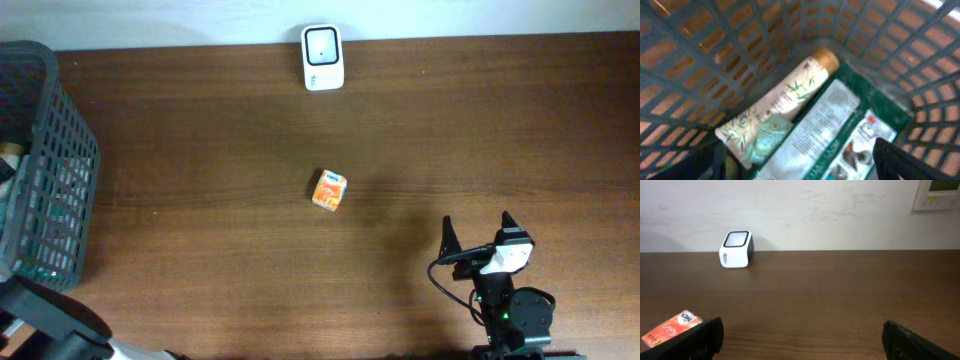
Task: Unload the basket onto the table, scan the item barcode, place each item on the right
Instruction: 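Reach the left gripper into the basket and grasp the green glove package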
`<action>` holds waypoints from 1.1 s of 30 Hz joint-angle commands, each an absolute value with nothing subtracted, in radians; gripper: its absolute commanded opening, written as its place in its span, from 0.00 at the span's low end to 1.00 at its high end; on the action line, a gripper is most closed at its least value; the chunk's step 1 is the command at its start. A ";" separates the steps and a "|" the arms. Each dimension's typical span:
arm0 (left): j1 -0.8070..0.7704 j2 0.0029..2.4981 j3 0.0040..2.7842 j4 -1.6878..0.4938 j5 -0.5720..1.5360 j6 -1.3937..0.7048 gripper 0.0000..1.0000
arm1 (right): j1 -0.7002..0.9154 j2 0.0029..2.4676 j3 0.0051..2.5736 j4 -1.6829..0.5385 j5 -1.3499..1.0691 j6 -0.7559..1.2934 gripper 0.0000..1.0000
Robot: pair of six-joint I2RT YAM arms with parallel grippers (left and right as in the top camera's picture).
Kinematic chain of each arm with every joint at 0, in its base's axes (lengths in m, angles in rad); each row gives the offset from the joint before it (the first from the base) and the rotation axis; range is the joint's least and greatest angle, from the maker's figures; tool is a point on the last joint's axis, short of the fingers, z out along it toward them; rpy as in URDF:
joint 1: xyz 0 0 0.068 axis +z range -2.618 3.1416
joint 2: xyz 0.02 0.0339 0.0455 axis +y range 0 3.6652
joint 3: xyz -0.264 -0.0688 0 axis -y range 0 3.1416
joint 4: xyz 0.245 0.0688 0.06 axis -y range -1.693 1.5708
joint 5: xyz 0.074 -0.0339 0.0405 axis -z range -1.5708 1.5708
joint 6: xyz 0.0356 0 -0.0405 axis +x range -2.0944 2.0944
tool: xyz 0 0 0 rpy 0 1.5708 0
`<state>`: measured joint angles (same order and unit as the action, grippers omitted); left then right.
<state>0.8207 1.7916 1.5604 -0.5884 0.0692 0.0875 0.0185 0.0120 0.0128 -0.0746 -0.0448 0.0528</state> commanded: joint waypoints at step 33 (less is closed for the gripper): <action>0.873 2.072 1.491 -0.680 0.110 0.226 0.66 | 0.027 0.006 0.006 -0.075 -0.040 0.060 0.98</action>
<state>0.8738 2.0323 1.4986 -0.6567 0.1059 0.2157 0.0185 0.0120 0.0128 -0.0746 -0.0448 0.0528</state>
